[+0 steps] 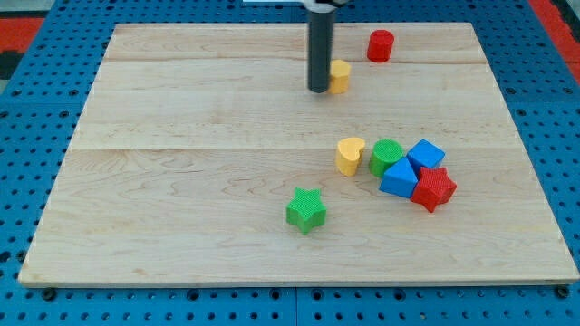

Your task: Push the yellow heart into the green circle

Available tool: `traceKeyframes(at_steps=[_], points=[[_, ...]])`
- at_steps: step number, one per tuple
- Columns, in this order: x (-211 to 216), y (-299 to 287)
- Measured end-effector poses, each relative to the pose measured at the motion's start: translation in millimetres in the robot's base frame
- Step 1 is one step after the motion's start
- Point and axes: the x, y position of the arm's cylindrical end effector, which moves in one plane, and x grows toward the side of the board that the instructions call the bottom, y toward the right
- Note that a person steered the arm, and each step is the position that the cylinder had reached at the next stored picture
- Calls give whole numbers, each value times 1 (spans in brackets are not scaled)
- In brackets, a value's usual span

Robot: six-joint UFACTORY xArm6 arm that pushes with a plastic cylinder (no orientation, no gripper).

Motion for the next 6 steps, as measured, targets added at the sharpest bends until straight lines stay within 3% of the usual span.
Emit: traceKeyframes(at_steps=[2,3,5,6], points=[[-49,59],[-35,55],[6,-48],[82,-79]])
